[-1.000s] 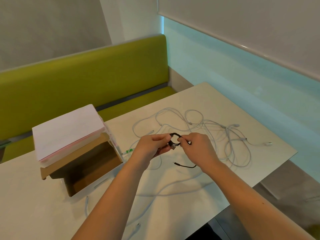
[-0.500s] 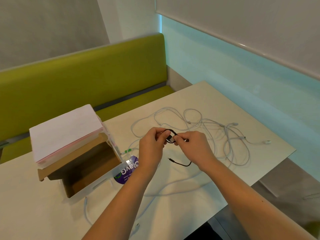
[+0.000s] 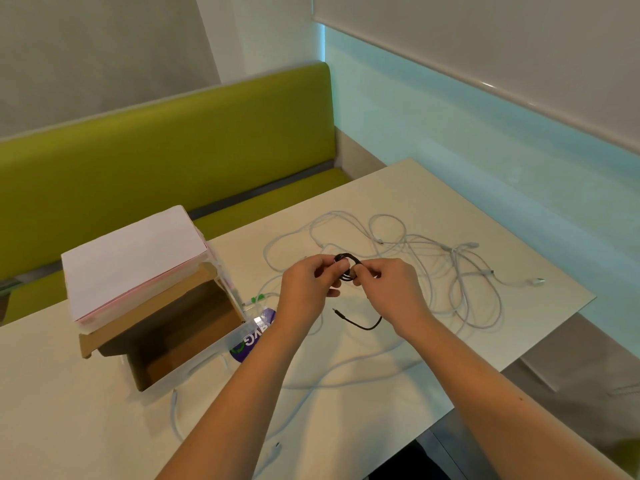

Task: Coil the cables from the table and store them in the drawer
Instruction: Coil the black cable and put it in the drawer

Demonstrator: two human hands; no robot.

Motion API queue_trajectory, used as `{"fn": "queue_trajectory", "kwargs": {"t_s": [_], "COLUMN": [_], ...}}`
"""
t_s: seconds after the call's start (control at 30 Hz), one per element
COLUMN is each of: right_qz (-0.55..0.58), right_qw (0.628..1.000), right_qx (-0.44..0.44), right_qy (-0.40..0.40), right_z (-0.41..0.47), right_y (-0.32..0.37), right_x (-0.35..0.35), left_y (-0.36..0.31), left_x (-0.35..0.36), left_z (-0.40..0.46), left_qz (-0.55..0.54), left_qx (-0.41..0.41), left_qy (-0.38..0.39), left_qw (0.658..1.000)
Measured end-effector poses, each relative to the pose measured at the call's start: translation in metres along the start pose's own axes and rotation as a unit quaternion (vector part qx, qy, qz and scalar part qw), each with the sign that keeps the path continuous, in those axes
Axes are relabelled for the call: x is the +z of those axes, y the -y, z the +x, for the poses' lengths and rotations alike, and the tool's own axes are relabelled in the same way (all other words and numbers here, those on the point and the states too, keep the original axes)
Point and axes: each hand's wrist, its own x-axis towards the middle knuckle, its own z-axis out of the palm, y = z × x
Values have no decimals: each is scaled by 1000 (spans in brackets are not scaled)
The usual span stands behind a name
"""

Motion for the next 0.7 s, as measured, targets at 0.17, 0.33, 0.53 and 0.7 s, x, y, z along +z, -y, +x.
{"fn": "queue_trajectory", "kwargs": {"t_s": [0.17, 0.33, 0.53, 0.7], "right_qz": [8, 13, -10, -17], "right_qw": [1000, 1000, 1000, 999], "right_qx": [0, -6, -24, -34], "right_qy": [-3, 8, 7, 2], "right_z": [0, -2, -3, 2], "right_y": [0, 2, 3, 0], "right_x": [-1, 0, 3, -3], "left_y": [0, 4, 6, 12], "left_x": [-1, 3, 3, -9], "left_z": [-2, -1, 3, 7], "left_qz": [-17, -74, -41, 124], "left_qx": [-1, -36, -44, 23], "left_qy": [28, -31, -56, 10], "left_qw": [999, 996, 997, 992]}}
